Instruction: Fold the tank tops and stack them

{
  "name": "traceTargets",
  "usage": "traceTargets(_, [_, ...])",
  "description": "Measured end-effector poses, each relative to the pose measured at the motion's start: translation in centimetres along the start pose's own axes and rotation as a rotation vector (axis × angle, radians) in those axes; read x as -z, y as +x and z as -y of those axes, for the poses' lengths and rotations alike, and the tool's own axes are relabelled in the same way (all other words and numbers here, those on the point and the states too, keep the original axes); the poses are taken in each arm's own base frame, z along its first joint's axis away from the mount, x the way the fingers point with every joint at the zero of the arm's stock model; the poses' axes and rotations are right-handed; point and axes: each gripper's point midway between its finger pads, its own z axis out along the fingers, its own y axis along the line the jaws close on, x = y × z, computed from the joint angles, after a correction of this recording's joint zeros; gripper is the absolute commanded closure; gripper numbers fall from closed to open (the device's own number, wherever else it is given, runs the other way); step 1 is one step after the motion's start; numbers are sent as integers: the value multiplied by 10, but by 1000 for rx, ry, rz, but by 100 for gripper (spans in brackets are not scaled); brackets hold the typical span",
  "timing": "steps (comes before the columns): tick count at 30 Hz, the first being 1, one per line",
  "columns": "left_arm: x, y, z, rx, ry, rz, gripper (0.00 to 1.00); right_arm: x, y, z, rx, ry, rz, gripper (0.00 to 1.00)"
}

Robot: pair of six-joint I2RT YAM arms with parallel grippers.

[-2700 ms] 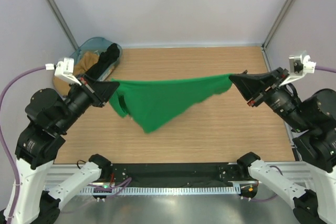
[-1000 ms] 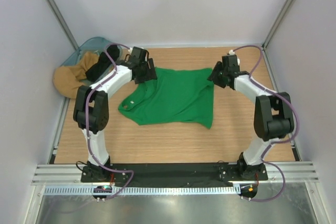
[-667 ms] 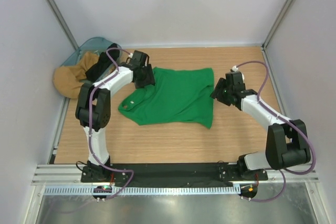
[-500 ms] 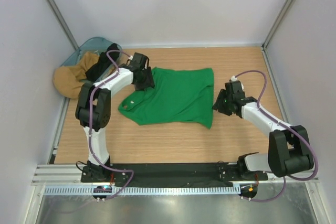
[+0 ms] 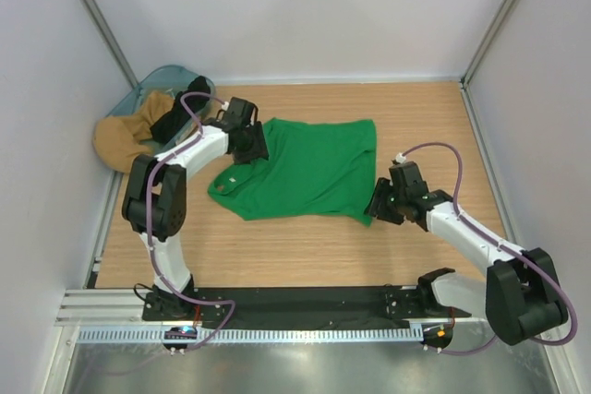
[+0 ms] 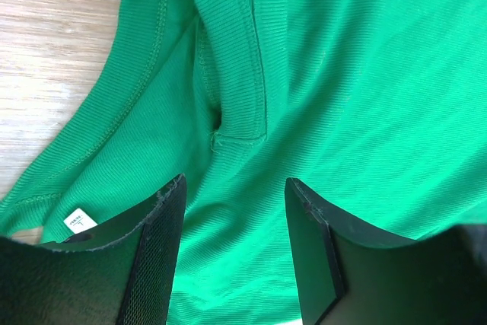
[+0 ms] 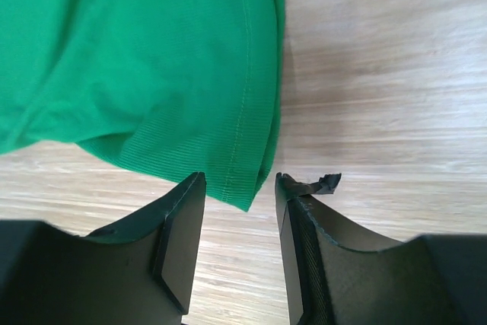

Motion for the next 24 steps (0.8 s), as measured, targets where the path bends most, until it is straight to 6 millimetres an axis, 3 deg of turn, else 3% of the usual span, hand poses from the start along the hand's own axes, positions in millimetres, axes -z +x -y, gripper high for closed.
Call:
traceTargets(4, [3, -2, 2, 0, 6, 8, 45, -12, 22, 5, 11, 21, -70, 53])
traceTargets(7, [3, -2, 1, 0, 6, 9, 45, -17, 34, 7, 22, 34, -108, 72])
traceTargets(8, [3, -2, 1, 0, 6, 9, 46, -18, 36, 7, 20, 36, -113, 87])
traceTargets(10, [4, -2, 1, 0, 7, 9, 46, -18, 36, 7, 13, 43, -108, 98])
traceTargets(18, [8, -1, 4, -5, 12, 14, 43, 10, 23, 17, -78, 72, 35, 99])
traceTargets(24, [1, -1, 17, -24, 24, 9, 50, 15, 26, 25, -125, 109, 47, 99])
